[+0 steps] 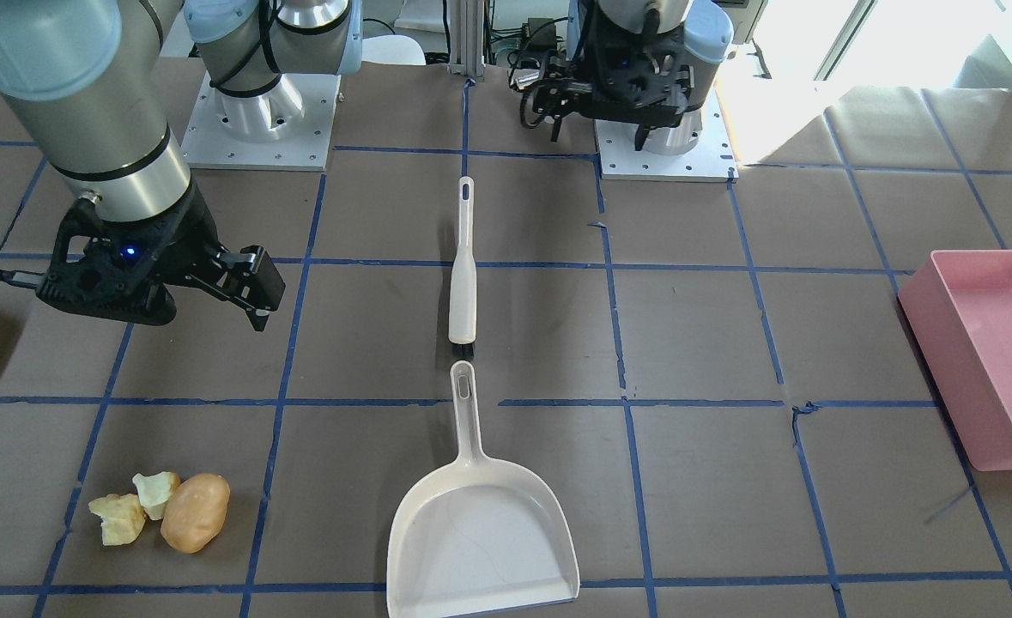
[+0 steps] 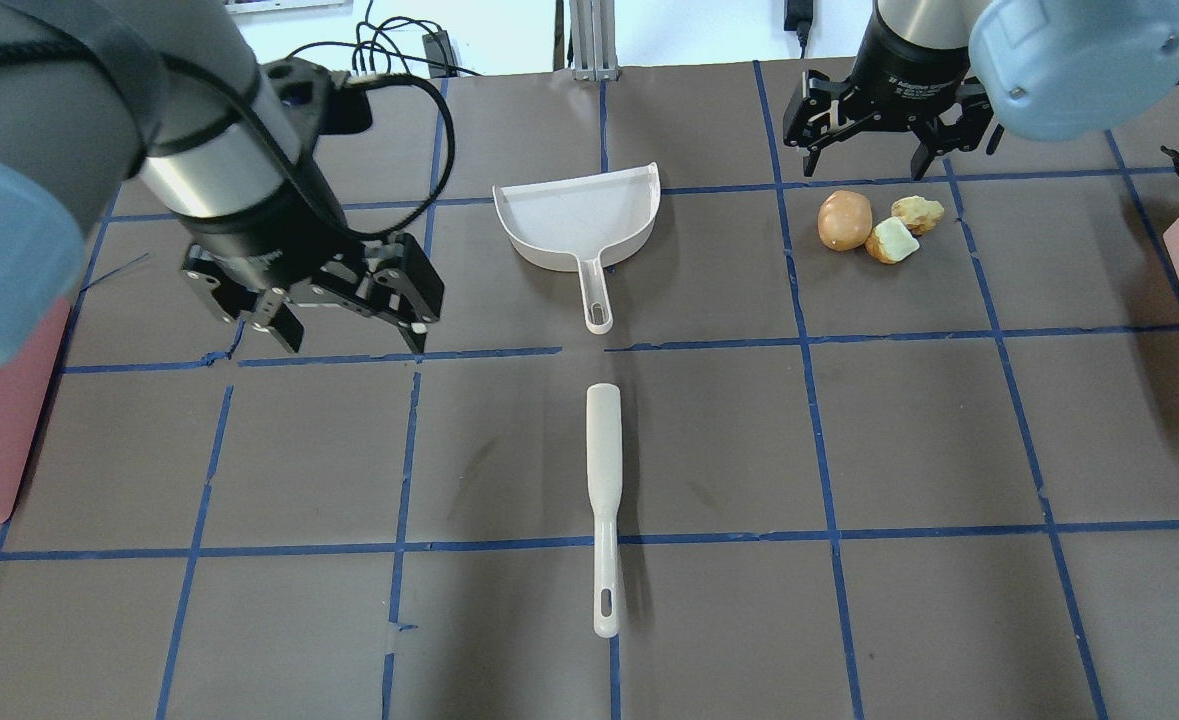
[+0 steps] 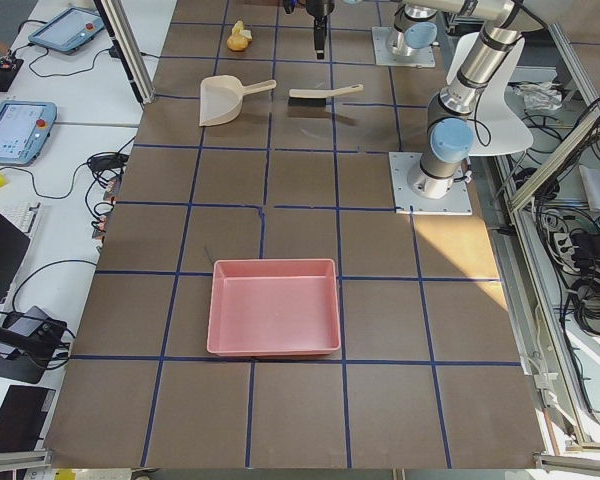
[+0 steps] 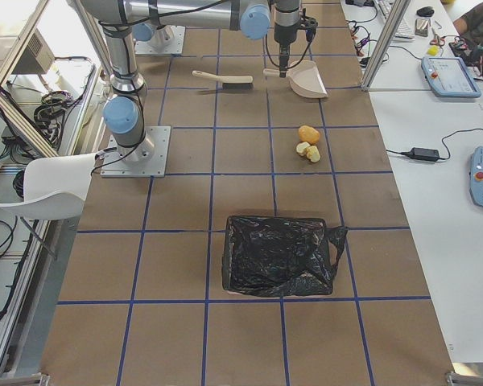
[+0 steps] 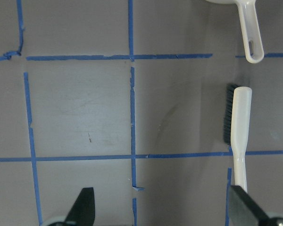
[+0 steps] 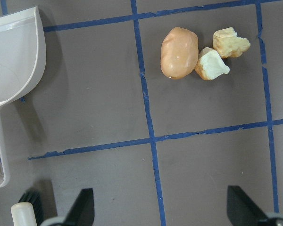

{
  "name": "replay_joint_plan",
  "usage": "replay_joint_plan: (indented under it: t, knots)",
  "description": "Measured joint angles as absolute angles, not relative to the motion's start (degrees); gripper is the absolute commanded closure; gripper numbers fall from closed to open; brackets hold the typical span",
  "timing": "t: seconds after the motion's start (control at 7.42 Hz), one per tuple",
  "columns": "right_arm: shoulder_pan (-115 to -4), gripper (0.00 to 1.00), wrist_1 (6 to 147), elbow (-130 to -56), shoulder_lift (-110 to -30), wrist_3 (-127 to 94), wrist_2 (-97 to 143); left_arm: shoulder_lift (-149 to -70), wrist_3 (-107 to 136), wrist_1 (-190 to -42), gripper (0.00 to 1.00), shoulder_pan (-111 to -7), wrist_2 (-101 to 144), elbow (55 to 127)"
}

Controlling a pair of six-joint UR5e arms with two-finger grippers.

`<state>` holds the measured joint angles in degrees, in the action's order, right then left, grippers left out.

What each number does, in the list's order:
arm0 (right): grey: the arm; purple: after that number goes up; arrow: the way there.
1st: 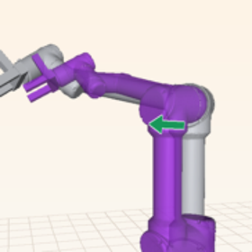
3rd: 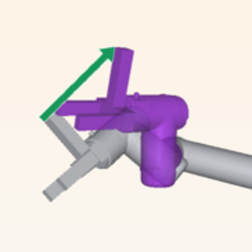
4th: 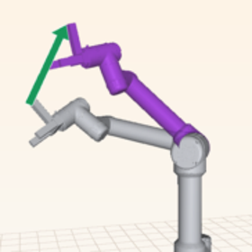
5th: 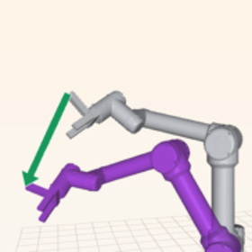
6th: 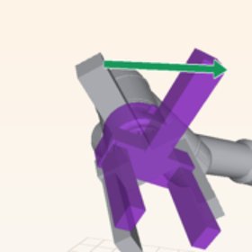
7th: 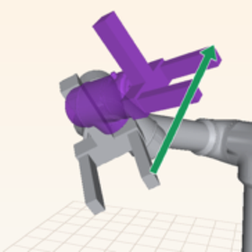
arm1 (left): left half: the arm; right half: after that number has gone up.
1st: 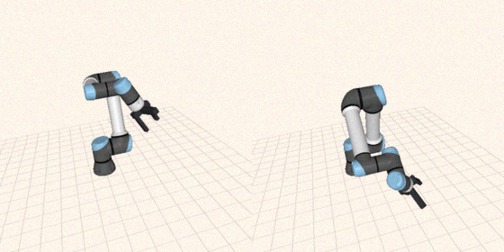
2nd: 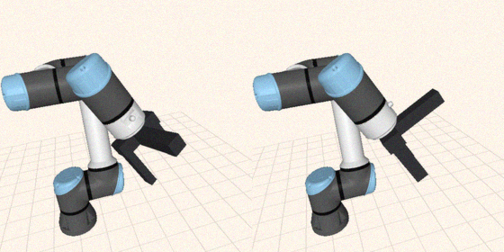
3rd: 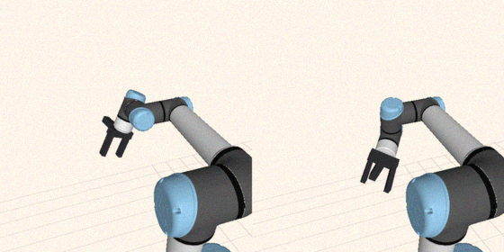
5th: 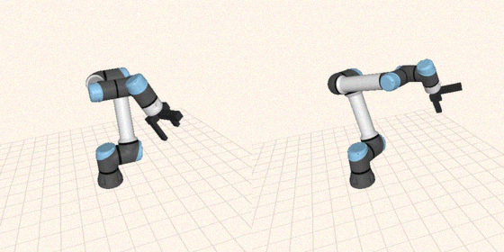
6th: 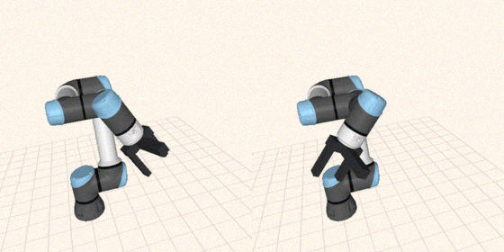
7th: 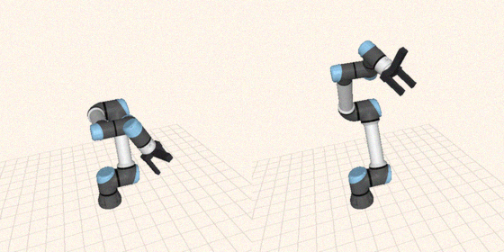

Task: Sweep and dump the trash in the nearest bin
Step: 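Reach the left gripper toward the white brush while the right reaches toward the dustpan, then grasp the brush handle with the left gripper while the right grasps the dustpan handle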

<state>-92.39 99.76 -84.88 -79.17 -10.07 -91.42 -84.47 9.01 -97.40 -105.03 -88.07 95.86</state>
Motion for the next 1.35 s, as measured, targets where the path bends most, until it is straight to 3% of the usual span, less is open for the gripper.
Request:
replay_joint_plan:
  t: [0.67,0.94,1.35]
  knots:
    - [-103.1,0.00,109.7,-79.1,-65.9,-16.4,-91.3,-87.5,19.8,-70.0,0.02,-119.8,-88.2,116.3]
    - [-105.9,0.00,115.3,-79.0,-60.9,-17.5,-91.3,-92.3,21.1,-64.1,0.09,-123.5,-88.4,118.4]
    - [-107.3,0.00,122.0,-80.0,-57.1,-17.2,-89.3,-94.9,21.7,-60.7,0.10,-125.9,-88.6,120.2]
